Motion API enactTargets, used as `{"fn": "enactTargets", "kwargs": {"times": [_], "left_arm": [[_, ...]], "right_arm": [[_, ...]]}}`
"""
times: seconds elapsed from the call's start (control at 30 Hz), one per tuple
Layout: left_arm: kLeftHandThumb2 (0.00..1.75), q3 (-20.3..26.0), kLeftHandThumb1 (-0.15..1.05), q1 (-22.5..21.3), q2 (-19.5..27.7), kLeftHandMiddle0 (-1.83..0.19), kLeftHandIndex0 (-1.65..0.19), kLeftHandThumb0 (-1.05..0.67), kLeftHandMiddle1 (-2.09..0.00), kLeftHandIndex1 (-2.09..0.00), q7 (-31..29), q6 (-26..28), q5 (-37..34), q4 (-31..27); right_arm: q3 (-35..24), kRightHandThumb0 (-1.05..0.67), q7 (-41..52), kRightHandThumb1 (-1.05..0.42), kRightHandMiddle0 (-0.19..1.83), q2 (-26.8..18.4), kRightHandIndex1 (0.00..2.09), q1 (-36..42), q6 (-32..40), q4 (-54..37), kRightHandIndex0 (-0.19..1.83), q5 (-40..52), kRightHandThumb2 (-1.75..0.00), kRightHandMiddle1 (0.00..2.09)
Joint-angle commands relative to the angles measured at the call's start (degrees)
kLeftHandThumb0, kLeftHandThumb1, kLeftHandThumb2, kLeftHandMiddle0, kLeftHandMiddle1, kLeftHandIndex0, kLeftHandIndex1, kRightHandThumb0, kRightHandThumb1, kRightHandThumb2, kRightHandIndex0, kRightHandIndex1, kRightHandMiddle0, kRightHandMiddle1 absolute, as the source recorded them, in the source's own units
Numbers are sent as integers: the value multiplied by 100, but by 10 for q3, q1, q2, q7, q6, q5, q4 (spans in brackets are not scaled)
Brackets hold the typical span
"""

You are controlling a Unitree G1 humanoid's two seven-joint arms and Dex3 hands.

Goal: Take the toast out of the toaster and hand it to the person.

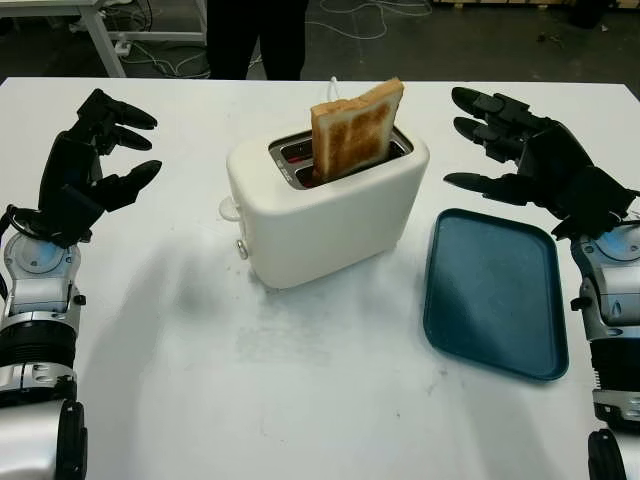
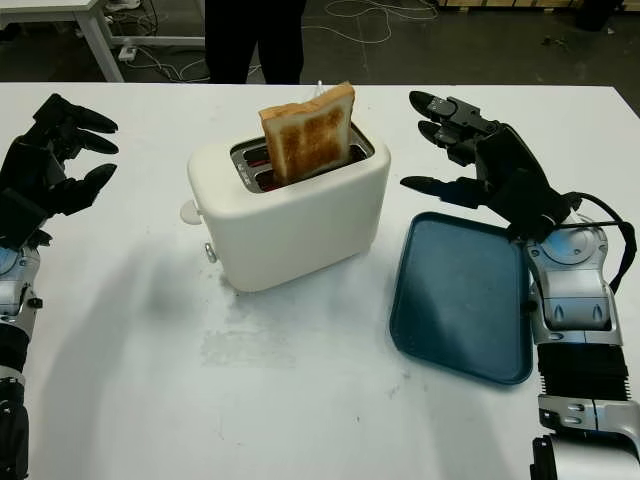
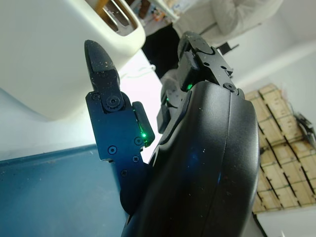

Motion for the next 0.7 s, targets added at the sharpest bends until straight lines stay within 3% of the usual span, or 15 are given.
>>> {"fn": "enactTargets", "kwargs": {"times": [0.0, 0.17, 0.47, 0.57, 0.67], "left_arm": [[28, 0, 92, 0, 2, -3, -7, -105, -160, -146, 6, -11, 8, 1], [26, 1, 92, 1, 0, -3, -10, -105, -161, -147, 2, 4, 0, -4], [26, 0, 92, -3, 0, -4, -10, -105, -160, -146, -1, -1, 0, 2], [25, 0, 92, -4, 1, -4, -10, -105, -159, -145, -3, -2, 0, 5], [25, 0, 92, -5, 0, -5, -10, -105, -158, -144, -5, -3, -1, 4]], "right_arm": [[2, -34, -3, -84, 30, 1, 1, 5, -9, -5, 32, -1, 0, 0], [1, -43, -3, -85, 30, 1, 1, 3, -5, -6, 32, 1, 0, 0], [-8, -44, 1, -79, 33, 0, 1, -26, 0, 0, 33, 16, 0, 1], [-9, -27, -11, -73, 43, -7, 6, -67, -5, 15, 42, 5, -1, 6], [8, -23, -20, -67, 59, -27, 15, -131, -16, 30, 61, -35, -1, 13]]}}
